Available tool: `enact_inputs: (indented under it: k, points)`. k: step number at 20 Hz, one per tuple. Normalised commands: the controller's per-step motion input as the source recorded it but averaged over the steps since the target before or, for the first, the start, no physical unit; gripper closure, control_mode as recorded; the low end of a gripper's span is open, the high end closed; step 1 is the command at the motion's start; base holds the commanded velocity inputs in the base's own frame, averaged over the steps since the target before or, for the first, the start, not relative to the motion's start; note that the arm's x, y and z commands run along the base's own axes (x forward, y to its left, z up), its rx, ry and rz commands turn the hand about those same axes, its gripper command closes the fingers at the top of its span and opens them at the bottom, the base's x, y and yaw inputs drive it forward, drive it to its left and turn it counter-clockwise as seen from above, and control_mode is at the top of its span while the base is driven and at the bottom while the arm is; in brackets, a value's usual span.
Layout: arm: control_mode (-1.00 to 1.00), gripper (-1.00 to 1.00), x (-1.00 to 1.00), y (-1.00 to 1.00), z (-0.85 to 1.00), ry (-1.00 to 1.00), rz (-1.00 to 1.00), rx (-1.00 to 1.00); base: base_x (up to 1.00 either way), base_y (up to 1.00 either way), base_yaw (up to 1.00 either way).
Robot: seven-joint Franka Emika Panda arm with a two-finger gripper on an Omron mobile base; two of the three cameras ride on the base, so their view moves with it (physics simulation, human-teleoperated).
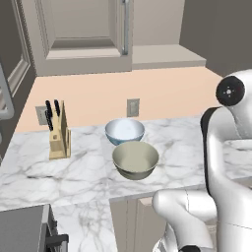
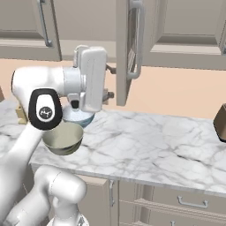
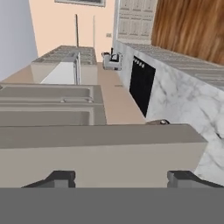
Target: Open the cabinet. Pick the bowls from the counter and place them in the cabinet. Then close the cabinet.
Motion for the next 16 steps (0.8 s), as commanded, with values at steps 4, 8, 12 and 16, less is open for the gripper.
enact_inputs:
  k: [4,8,12,16]
  points:
    - [-1.0,-1.0,-0.43,0.71,-0.05,-0.02,0.08,-0.1,0.0,0.0,0.0]
    - [-1.0,-1.0,-0.2,0.99,-0.01,0.01,0.23,-0.31,0.0,0.0,0.0]
    - [-1.0,-1.0,0.0,1.0,0.15,0.22,0.17,-0.43,0.0,0.0,0.0]
    - [-1.0,-1.0,0.0,0.91,0.09,0.21,0.17,-0.59,0.0,0.0,0.0]
